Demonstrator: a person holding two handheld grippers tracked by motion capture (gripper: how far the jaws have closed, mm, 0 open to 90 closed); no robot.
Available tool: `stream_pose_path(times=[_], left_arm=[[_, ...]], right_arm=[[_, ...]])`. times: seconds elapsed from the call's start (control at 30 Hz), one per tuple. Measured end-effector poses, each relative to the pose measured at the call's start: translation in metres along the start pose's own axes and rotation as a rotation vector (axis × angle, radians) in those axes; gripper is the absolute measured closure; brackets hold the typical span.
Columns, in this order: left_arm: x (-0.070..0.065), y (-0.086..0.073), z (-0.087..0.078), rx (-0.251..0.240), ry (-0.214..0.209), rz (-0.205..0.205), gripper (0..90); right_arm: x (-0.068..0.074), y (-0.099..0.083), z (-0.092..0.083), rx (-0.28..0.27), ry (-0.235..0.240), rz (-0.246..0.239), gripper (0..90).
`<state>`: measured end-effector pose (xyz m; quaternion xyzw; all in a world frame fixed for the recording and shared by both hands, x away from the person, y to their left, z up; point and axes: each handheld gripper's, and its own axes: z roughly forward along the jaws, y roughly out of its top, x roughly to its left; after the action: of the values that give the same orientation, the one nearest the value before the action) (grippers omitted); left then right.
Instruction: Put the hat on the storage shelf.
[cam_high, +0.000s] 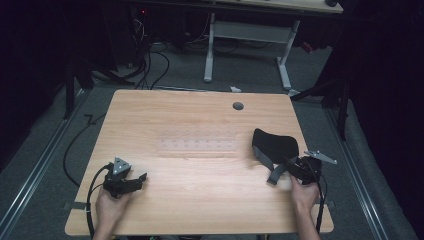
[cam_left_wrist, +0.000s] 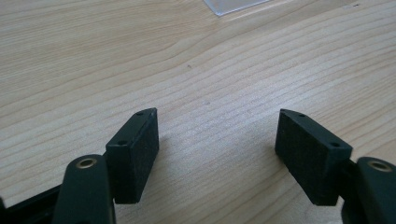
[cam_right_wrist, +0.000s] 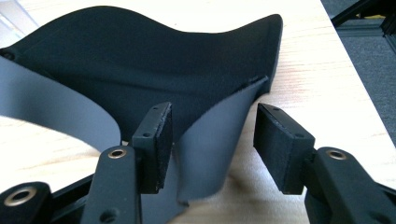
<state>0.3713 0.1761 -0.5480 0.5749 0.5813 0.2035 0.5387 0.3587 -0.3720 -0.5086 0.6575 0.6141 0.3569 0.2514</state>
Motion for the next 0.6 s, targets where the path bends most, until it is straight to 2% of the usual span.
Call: stream_pose_path(times=[0.1, 0.37, 0.6], left_arm=[[0.000, 0.000, 0.000, 0.000, 0.000, 0.000, 30.8], [0.000, 0.000, 0.000, 0.000, 0.000, 0.000, 30.8], [0.000, 0.000, 0.000, 0.000, 0.000, 0.000, 30.8]], right_arm=[[-0.003, 0.000, 0.005, 0.007, 0.014, 0.033, 50.3], [-0.003, -0.001, 0.013, 0.010, 0.041, 0.027, 59.5], [-0.003, -0.002, 0.017, 0.024, 0.046, 0.027, 69.5]])
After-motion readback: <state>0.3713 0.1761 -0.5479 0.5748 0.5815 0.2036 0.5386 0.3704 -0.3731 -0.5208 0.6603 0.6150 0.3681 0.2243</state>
